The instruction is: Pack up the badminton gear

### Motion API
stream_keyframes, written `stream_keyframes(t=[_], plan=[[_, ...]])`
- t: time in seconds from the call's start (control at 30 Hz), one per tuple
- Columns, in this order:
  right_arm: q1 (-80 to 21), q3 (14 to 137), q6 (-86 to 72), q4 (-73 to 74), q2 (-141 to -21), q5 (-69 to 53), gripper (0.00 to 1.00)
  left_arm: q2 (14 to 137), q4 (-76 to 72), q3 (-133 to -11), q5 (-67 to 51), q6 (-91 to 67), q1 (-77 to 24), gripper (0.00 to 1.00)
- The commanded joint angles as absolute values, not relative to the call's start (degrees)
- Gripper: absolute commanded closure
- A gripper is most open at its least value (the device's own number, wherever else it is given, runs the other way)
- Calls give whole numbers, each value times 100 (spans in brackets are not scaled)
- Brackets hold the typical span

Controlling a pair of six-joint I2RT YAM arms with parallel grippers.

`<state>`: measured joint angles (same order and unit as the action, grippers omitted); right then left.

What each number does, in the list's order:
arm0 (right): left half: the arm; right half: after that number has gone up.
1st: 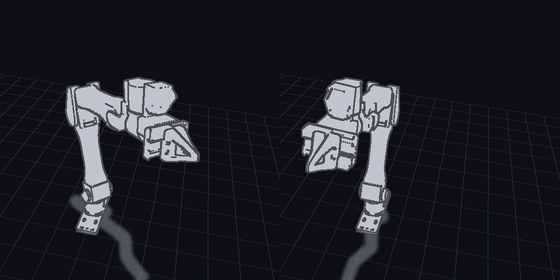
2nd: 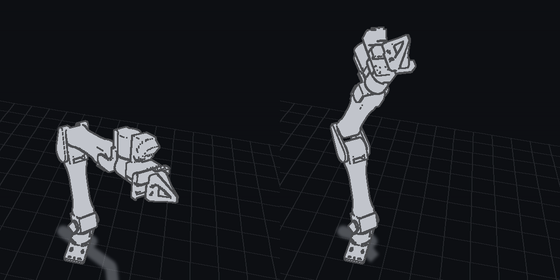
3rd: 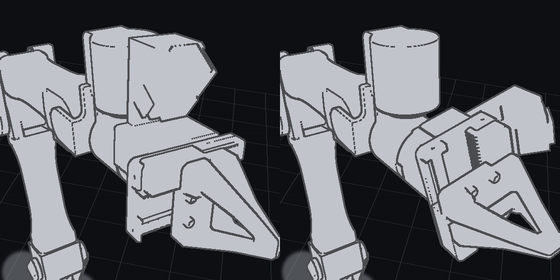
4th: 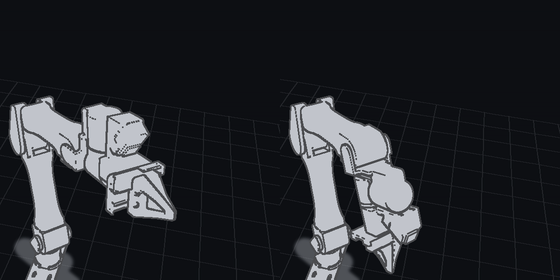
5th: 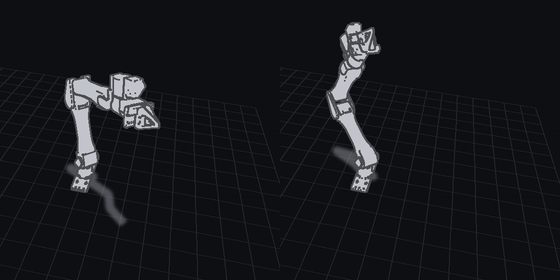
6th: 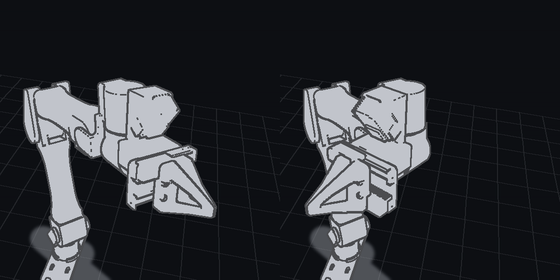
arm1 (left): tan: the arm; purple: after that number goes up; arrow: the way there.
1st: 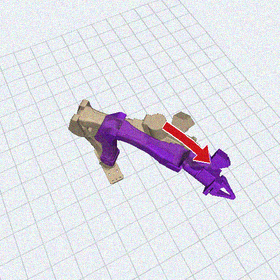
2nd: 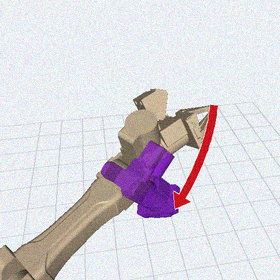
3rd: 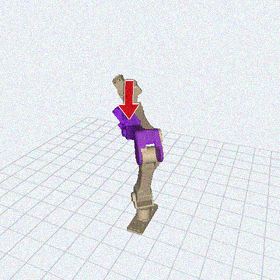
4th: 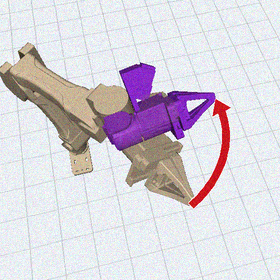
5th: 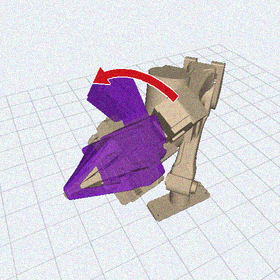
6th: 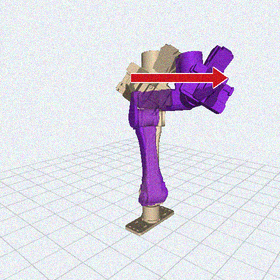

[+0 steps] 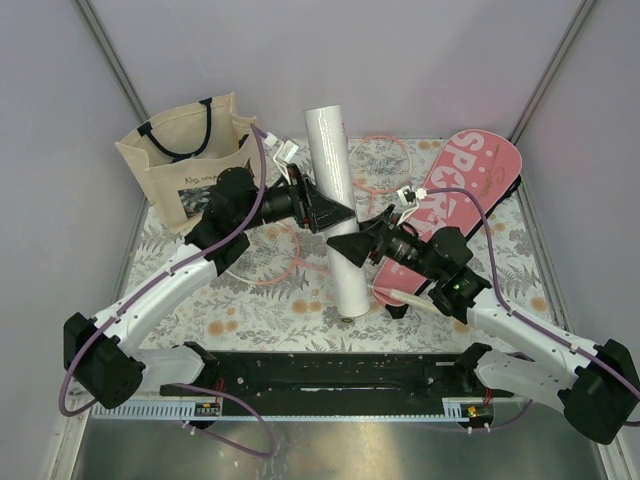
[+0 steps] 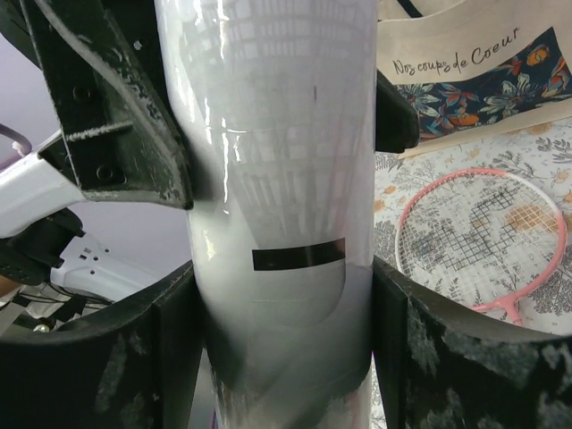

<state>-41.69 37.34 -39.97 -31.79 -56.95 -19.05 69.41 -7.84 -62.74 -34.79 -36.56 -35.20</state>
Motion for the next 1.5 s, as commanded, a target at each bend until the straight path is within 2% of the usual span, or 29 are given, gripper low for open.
stream_keyframes(t=[0.0,0.1,0.2,0.3,0.47,0.57,0.73,0.97,1.27,1.47], plan=[[-4210,3797,-4034,-3534,-5669,-2118,53,6996,-1994,-6197,-3814,-4191,-3542,23],[-4210,3692,-4043,-3472,-5582,-2066,42,7057,-1900,-6222,-3710,-4298,-3533,34],[-4210,3586,-3938,-3131,-5318,-1777,27,7075,-1207,-6441,-3464,-3974,-3516,39],[-4210,3481,-3701,-2691,-4950,-1312,21,7101,-564,-6697,-3235,-3736,-3402,46],[-4210,3340,-3516,-1944,-4430,-669,10,7154,-440,-6802,-3173,-3911,-3077,56],[-4219,3322,-3376,-1636,-4202,-519,10,7277,-335,-6925,-3086,-3920,-2857,58],[-4210,3305,-3085,-1082,-3701,-203,13,7882,1166,-7820,-2042,-3201,-2505,54],[-4219,3708,-3086,-36,-3279,834,15,9543,2258,-9183,-783,-3005,-2215,54],[-4219,3841,-2531,606,-3190,1257,13,11161,2478,-10282,-238,-3182,-2180,57],[-4210,3876,-2558,676,-3462,1213,12,11978,2654,-10731,62,-3111,-2145,48]])
